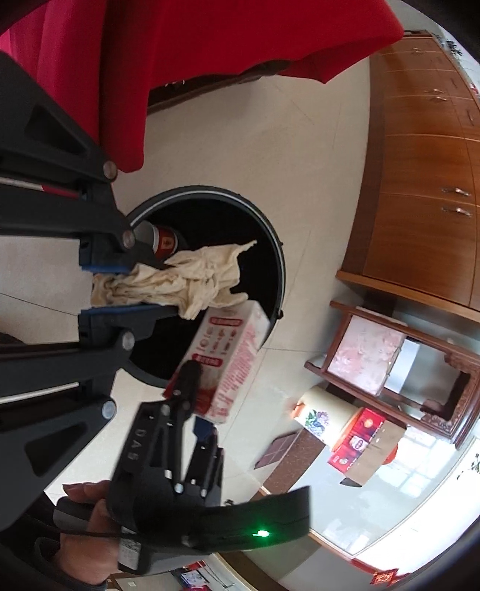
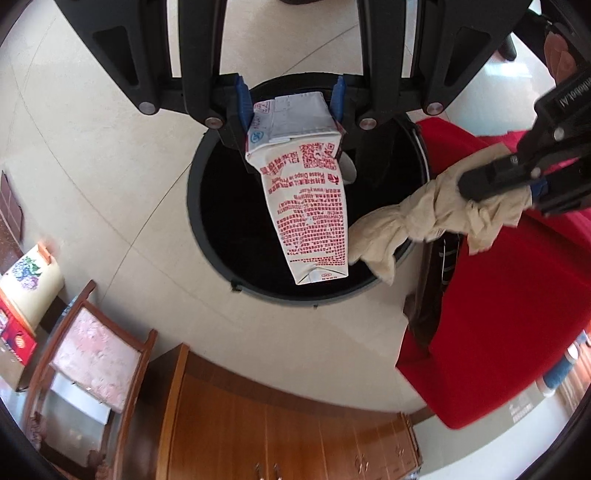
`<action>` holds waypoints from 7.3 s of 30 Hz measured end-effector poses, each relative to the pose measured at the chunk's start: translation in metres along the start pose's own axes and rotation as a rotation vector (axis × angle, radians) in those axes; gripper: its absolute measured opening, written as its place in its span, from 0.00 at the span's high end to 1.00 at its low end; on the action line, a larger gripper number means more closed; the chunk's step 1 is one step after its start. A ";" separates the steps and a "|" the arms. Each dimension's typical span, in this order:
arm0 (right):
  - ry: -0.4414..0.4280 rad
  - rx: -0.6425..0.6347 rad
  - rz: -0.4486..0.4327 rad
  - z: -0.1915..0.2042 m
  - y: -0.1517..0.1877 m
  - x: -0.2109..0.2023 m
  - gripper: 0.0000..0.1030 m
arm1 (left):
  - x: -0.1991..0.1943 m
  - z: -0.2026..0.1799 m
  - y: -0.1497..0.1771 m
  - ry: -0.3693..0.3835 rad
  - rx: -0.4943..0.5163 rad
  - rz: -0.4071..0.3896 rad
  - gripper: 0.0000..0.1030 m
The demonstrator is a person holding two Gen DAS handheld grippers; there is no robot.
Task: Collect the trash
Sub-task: 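Open both grippers to drop the carton and beige cloth into the bucket, then move both grippers back toward the table, then grasp the clear plastic bag with the left gripper while the right grasps the white crumpled paper, then carry the plastic bag and white paper with both grippers over the black bucket, then open both grippers to drop the bag and paper into the bucket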
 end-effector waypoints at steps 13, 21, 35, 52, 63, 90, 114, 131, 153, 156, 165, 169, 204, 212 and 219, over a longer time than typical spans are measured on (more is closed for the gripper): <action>0.140 0.000 0.068 -0.026 0.014 0.022 0.14 | 0.015 0.032 0.000 -0.087 -0.099 0.009 0.06; 0.176 0.099 0.000 -0.036 0.007 -0.012 0.00 | -0.017 0.023 0.000 -0.210 -0.010 -0.112 0.00; 0.194 0.091 -0.101 -0.012 0.004 -0.077 0.00 | -0.079 0.013 -0.004 -0.236 -0.022 -0.234 0.00; 0.136 0.095 -0.280 0.037 -0.030 -0.161 0.00 | -0.178 0.038 -0.003 -0.330 -0.109 -0.460 0.00; 0.044 -0.037 -0.427 0.126 -0.081 -0.186 0.00 | -0.245 0.100 0.016 -0.433 -0.243 -0.588 0.00; -0.211 -0.381 -0.440 0.385 -0.181 -0.154 0.01 | -0.357 0.288 0.066 -0.683 -0.452 -0.699 0.04; -0.443 -0.559 -0.327 0.502 -0.269 -0.066 0.64 | -0.317 0.379 0.009 -0.545 -0.443 -0.575 0.38; -0.496 -0.570 -0.323 0.499 -0.264 -0.071 0.84 | -0.312 0.377 0.008 -0.439 -0.481 -0.555 0.92; -0.369 -0.527 -0.400 0.451 -0.211 -0.135 0.85 | -0.337 0.301 0.035 -0.487 -0.418 -0.615 0.93; -0.351 -0.516 -0.412 0.442 -0.201 -0.145 0.85 | -0.337 0.289 0.039 -0.480 -0.412 -0.609 0.93; -0.285 -0.458 -0.443 0.403 -0.179 -0.167 0.85 | -0.331 0.256 0.038 -0.459 -0.363 -0.600 0.93; -0.253 -0.430 -0.447 0.382 -0.172 -0.174 0.85 | -0.326 0.240 0.033 -0.439 -0.335 -0.599 0.93; 0.042 -0.099 -0.320 0.122 -0.087 -0.150 0.85 | -0.195 0.084 -0.023 -0.214 -0.030 -0.432 0.93; 0.079 -0.034 -0.255 0.073 -0.060 -0.131 0.85 | -0.142 0.041 -0.026 -0.148 0.040 -0.338 0.93; 0.074 -0.030 -0.169 0.048 -0.041 -0.095 0.85 | -0.088 0.021 -0.024 -0.103 0.077 -0.224 0.92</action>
Point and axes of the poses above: each gripper's, at about its wrist camera, not at the fingertips, and x roughly the way its jaws point, z to its left, y to its underside, the point moved 2 cm from there along x, roughly the way its jaws point, and after that the axes turned 13 degrees about -x, right-handed, at the moved point
